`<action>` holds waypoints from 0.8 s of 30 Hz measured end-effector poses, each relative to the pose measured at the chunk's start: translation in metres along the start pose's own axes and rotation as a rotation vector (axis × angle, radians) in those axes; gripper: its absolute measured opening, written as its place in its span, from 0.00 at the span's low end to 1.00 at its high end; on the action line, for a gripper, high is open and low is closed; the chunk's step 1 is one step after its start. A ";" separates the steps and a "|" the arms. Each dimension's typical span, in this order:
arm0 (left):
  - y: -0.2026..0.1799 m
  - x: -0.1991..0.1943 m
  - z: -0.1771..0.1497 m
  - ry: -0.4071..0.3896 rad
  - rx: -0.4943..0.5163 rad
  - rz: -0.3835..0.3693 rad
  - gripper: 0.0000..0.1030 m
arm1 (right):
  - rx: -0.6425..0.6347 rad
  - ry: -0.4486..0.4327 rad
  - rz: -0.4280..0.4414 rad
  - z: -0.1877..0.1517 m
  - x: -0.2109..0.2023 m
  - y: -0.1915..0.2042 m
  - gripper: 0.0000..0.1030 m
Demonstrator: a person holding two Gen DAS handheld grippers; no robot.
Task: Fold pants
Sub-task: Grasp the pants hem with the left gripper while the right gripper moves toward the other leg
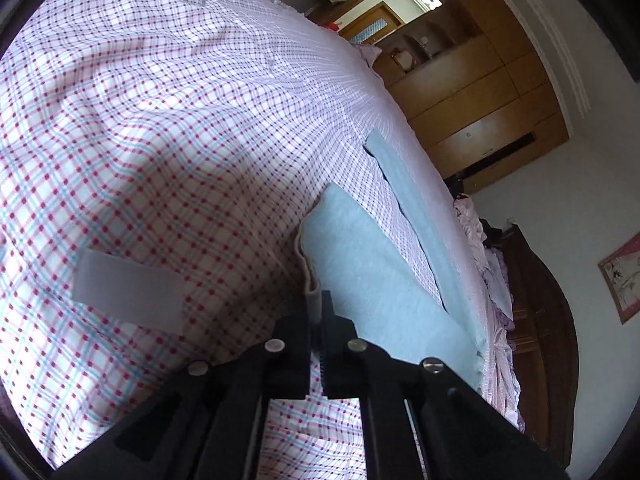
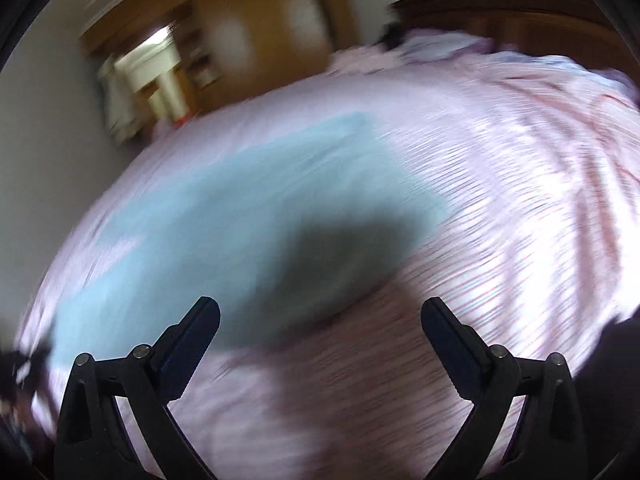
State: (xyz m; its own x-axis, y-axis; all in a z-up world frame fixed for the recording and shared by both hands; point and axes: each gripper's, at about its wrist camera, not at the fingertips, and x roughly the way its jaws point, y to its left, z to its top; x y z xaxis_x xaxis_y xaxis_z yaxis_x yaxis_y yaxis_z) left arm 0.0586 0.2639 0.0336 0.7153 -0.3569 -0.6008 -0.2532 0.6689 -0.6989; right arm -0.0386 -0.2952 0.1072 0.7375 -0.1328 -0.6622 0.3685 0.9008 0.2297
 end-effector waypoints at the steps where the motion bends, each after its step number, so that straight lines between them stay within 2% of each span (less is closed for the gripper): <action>1: 0.002 -0.001 -0.001 -0.003 -0.002 0.003 0.03 | 0.020 -0.017 -0.047 0.008 0.002 -0.011 0.95; 5: 0.002 -0.004 -0.002 -0.002 0.000 0.016 0.03 | 0.158 -0.019 -0.142 0.036 0.025 -0.053 0.93; 7: 0.002 -0.005 -0.002 -0.004 0.010 0.025 0.03 | 0.231 -0.006 -0.115 0.046 0.041 -0.068 0.86; 9: -0.001 -0.004 0.001 -0.004 0.012 0.028 0.03 | 0.267 0.008 -0.064 0.048 0.058 -0.070 0.62; 10: -0.001 -0.005 0.001 -0.006 0.011 0.028 0.03 | 0.266 0.014 -0.059 0.051 0.066 -0.070 0.56; 11: -0.002 -0.005 0.002 -0.007 0.012 0.028 0.03 | 0.261 0.020 -0.071 0.052 0.070 -0.071 0.46; 12: -0.006 -0.003 0.003 -0.009 0.013 0.028 0.03 | 0.259 0.023 -0.082 0.053 0.074 -0.075 0.30; 13: -0.006 -0.004 0.002 -0.011 0.017 0.028 0.03 | 0.265 0.030 -0.074 0.055 0.078 -0.078 0.20; 14: -0.008 -0.004 0.003 -0.013 0.021 0.028 0.02 | 0.272 0.034 -0.070 0.055 0.080 -0.083 0.03; 15: -0.009 -0.005 0.003 -0.015 0.029 0.029 0.02 | 0.284 0.039 -0.081 0.056 0.081 -0.088 0.00; 17: -0.010 -0.007 0.003 -0.017 0.035 0.029 0.02 | 0.314 0.046 -0.145 0.054 0.072 -0.104 0.00; 19: -0.012 -0.010 0.003 -0.017 0.034 0.031 0.02 | 0.378 0.034 -0.168 0.051 0.058 -0.121 0.00; 22: -0.013 -0.012 0.000 -0.011 0.037 0.041 0.02 | 0.434 0.031 -0.106 0.046 0.046 -0.134 0.00; 24: -0.013 -0.012 -0.001 -0.012 0.035 0.038 0.02 | 0.422 0.070 0.000 0.047 0.051 -0.126 0.02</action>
State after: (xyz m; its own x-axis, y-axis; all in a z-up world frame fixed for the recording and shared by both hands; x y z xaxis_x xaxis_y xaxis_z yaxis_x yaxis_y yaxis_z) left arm 0.0523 0.2592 0.0493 0.7131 -0.3231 -0.6221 -0.2580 0.7042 -0.6615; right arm -0.0210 -0.4350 0.0775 0.7028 -0.0915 -0.7055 0.5787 0.6504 0.4921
